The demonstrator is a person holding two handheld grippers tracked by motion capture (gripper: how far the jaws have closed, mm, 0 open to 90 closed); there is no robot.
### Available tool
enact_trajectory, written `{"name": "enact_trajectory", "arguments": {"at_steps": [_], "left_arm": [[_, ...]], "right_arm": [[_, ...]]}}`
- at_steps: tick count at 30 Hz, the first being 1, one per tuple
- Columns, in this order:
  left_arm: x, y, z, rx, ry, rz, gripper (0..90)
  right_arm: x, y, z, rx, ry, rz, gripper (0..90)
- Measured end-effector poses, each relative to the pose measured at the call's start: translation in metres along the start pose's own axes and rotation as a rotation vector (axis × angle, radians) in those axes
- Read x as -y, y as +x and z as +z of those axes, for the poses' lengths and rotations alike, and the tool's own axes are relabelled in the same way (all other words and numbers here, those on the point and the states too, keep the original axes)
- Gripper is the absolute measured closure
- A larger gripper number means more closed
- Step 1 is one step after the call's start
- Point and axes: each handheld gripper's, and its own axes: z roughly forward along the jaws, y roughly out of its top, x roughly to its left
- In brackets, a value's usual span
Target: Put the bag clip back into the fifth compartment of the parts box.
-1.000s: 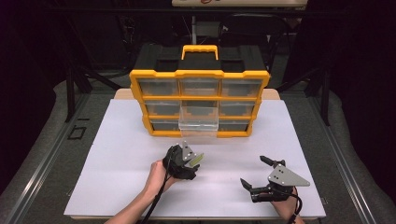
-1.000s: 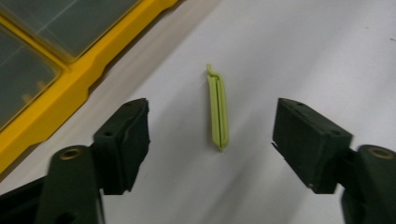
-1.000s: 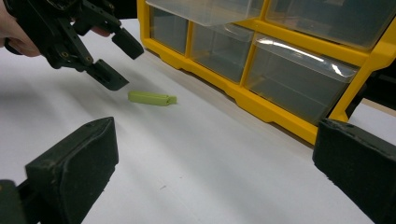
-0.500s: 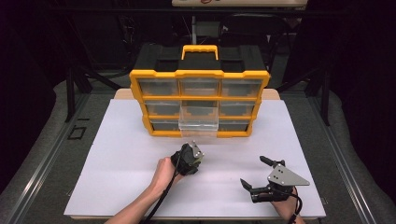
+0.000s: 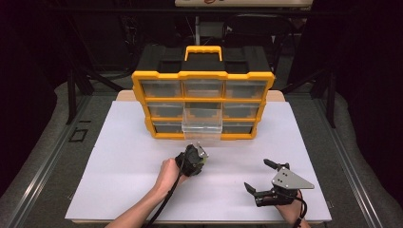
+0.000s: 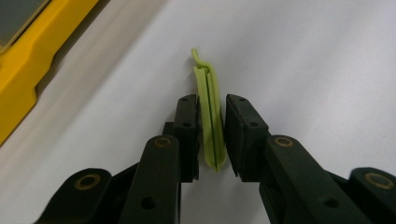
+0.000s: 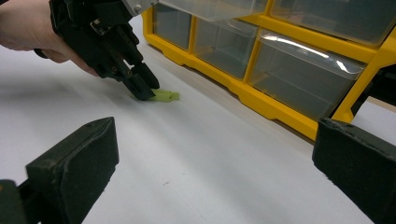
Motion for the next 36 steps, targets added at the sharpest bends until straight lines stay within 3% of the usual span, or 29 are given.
{"name": "enact_trajectory", "arguments": {"at_steps": [10,14,18,23,36], "left_arm": [[-0.003,0.001,0.001,0.021,0.020,-0.023,79.1],[-0.005,0.001,0.000,0.019,0.048,0.001,80.1],[-0.005,0.001,-0.001,0.023,0.041,0.011,80.4],[-0.002,0.004,-0.013,0.025,0.044,0.039,80.4],[0.005,0.010,-0.032,0.043,0.021,0.042,80.4]], "right_arm": [[0.000,0.000,0.000,0.000,0.003,0.001,0.7],[0.000,0.001,0.000,-0.002,0.004,-0.005,0.7],[0.000,0.001,0.000,0.000,0.005,-0.004,0.7],[0.000,0.001,0.001,-0.002,0.008,0.002,0.7],[0.000,0.002,0.001,-0.006,0.007,-0.003,0.6]]}}
